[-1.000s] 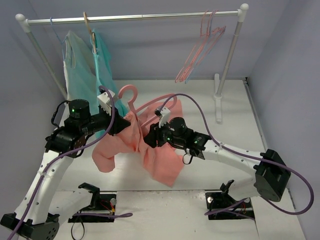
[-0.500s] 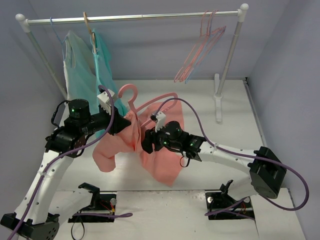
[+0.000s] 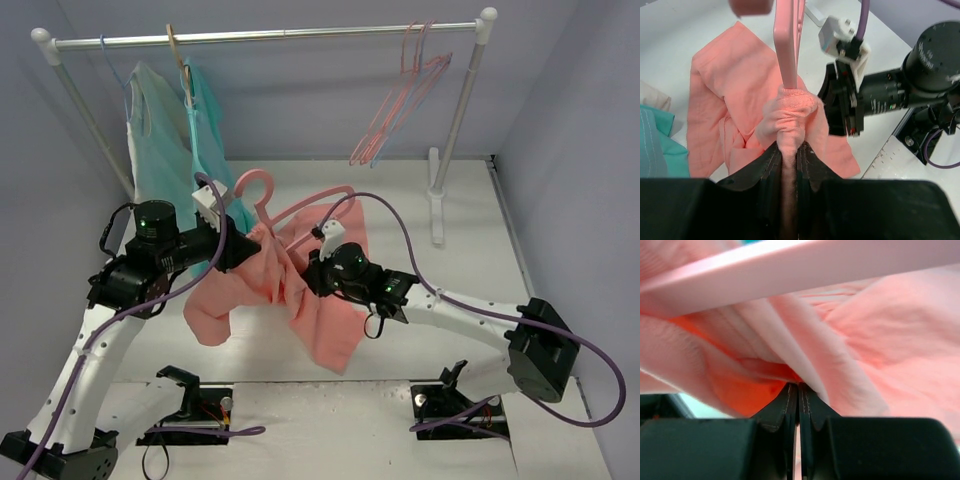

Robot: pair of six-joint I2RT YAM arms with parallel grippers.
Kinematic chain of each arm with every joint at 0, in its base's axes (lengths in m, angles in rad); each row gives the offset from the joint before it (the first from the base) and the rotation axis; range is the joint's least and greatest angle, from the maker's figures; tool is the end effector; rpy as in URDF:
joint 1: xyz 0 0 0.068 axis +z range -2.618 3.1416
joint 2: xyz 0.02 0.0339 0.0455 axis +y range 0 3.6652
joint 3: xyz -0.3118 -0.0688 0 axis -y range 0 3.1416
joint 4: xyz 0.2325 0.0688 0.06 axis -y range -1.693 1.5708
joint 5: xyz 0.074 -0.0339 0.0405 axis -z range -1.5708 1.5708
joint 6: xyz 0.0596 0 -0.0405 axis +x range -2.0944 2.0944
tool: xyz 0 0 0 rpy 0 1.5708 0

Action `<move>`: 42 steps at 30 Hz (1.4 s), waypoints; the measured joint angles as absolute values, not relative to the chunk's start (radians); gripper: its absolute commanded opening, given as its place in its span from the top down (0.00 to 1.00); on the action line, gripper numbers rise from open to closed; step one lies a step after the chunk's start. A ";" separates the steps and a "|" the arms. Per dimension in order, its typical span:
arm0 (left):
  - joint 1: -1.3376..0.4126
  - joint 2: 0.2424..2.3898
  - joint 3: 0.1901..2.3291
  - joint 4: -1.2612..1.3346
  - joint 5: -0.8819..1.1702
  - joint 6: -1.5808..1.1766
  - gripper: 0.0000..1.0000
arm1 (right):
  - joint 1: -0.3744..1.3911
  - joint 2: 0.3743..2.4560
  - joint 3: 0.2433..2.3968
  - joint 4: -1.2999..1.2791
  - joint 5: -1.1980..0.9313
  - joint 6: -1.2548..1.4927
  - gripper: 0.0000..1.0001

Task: Place the t-shirt on the hanger

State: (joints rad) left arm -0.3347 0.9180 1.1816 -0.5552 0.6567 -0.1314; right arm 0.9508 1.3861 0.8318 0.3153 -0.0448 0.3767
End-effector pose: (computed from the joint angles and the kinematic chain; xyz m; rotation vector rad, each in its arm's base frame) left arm 0.1349 -0.0855 0.4449 0.6523 1.7878 -0.9284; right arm 0.1848 0.2634 0.3170 -0.5765 1.8335 0.9640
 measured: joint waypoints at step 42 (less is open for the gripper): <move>-0.372 0.971 1.298 -0.650 0.605 0.045 1.00 | 0.551 1.201 1.421 -0.256 -0.163 0.053 1.00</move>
